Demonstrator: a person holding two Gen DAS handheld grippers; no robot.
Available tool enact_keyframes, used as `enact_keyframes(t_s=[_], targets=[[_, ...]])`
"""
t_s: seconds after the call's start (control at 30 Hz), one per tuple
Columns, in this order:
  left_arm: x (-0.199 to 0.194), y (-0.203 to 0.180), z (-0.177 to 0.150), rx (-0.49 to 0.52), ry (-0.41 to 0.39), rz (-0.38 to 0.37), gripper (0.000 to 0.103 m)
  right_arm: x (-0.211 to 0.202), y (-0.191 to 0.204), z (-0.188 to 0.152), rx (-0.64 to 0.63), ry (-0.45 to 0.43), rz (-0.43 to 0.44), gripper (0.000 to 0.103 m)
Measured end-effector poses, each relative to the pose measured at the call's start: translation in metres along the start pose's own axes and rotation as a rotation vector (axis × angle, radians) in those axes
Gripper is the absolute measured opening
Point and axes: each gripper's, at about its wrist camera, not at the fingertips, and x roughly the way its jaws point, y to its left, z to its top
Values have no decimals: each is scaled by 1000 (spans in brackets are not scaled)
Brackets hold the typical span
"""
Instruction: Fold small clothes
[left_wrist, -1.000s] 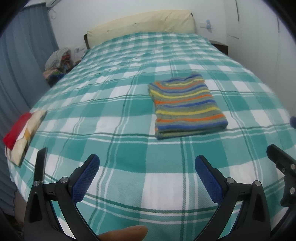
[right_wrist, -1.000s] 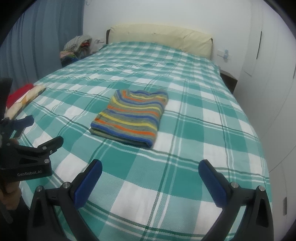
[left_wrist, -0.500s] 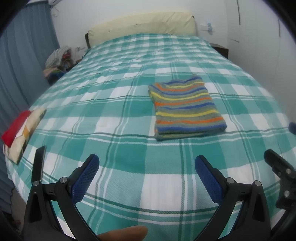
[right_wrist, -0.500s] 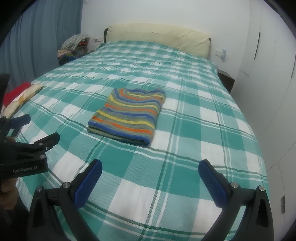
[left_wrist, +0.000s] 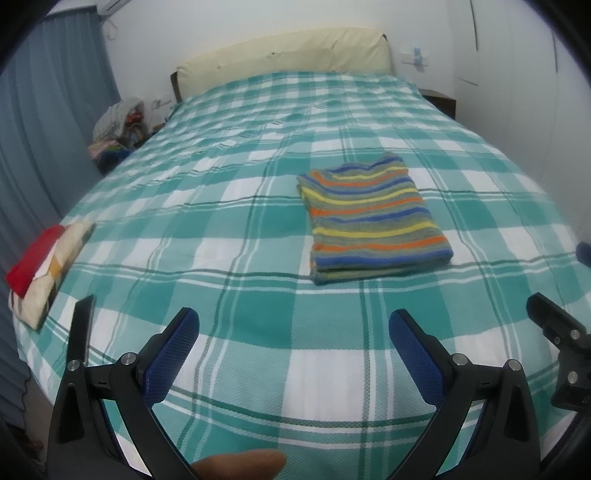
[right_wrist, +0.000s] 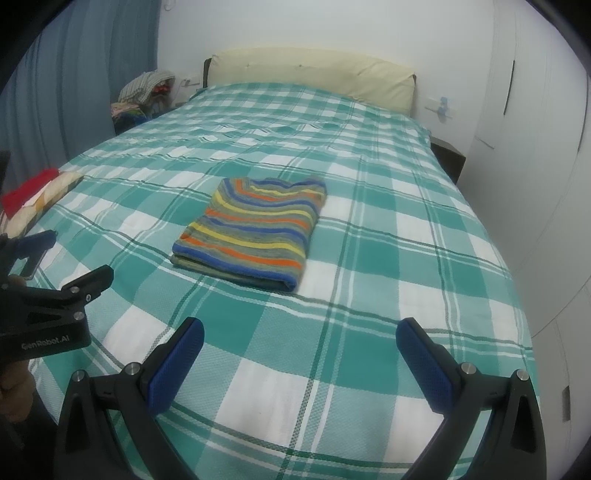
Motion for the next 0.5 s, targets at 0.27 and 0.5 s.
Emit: enact_keyframes(t_s=[0.27,0.5], targets=[[-3,0,-3,-10,0,-63,103,1,1,0,-6,3,-4,102],[-11,-7,-4,18,-45,-62,103,1,3,-1,-2,2,-5,102]])
